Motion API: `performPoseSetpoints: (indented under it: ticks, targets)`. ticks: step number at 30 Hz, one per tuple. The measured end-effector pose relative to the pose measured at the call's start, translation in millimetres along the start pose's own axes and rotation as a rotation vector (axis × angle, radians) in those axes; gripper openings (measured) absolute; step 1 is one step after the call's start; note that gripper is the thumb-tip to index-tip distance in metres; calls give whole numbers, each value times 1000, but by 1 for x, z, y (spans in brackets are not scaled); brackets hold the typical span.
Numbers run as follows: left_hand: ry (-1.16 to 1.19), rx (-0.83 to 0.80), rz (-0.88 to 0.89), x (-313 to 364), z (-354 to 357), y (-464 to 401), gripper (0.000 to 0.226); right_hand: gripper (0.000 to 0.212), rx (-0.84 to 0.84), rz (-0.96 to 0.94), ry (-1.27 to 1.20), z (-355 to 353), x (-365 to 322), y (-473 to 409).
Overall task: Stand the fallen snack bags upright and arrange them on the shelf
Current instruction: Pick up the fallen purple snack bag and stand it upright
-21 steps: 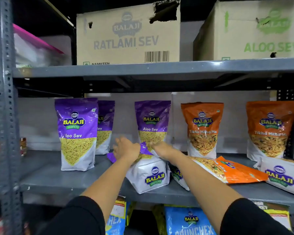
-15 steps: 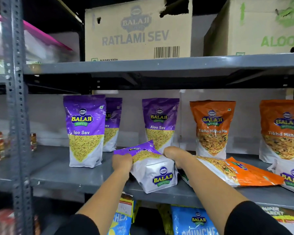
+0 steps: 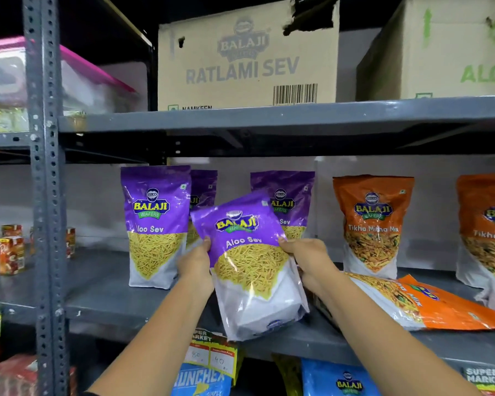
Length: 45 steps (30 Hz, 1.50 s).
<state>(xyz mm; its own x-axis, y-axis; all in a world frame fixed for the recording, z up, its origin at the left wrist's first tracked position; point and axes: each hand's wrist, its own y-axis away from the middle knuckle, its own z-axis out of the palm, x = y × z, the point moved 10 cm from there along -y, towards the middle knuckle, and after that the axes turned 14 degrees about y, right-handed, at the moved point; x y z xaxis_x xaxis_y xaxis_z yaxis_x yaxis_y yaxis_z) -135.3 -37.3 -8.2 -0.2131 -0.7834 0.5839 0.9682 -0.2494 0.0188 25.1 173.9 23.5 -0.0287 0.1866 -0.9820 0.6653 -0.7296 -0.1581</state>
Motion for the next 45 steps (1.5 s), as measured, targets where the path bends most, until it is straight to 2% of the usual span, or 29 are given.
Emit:
performPoseSetpoints:
  ticks: [4,7,9,15,22,25,31,37,40,42,44,45]
  targets:
    - [18,-139,165,44,46,28,5,9,9,-81,-159,-19,-21,21]
    - [-6,-269,283,63,70,48,8,6,-6,-142,-246,-27,-31,39]
    - [7,-301,316,67,77,56,13,10,-5,-176,-268,-33,-35,48]
    - [27,-356,306,65,86,69,27,10,-51,-201,-296,-42,-37,64]
    - [5,-381,225,50,98,50,12,13,-63,-157,-259,-46,-34,51]
    - [-54,-364,193,41,97,32,8,6,-52,-91,-234,-41,-29,37]
    - [-108,-301,149,28,95,3,11,13,30,41,-173,-24,-6,4]
    - [-134,-193,209,21,76,-18,15,26,115,20,-75,-14,4,5]
    - [-77,-157,229,21,74,-11,15,29,98,-16,-42,-10,-5,15]
    - [-107,-94,325,28,72,-4,8,25,61,-43,-61,-10,-14,29]
    - [-127,-68,489,42,79,17,22,14,91,-86,-107,-25,-24,46]
    - [-126,-86,592,49,85,35,28,16,138,-117,-147,-39,-28,55]
